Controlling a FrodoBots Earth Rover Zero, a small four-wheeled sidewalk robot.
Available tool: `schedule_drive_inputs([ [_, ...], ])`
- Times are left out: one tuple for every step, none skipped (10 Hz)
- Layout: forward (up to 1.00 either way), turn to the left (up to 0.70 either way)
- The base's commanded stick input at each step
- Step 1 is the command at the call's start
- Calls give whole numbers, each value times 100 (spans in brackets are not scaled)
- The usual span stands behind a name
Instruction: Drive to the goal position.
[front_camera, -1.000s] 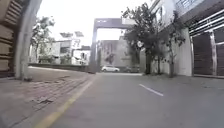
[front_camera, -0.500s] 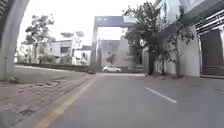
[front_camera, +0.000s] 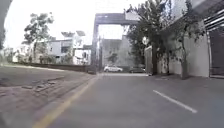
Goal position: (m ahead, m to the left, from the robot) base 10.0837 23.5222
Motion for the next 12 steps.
schedule_drive_inputs([
  [100, 6],
  [100, 6],
  [100, 6],
  [100, 6],
  [100, 6],
  [100, 6],
  [100, -9],
  [100, -34],
  [100, -23],
  [100, 6],
  [100, 6],
  [100, 6],
])
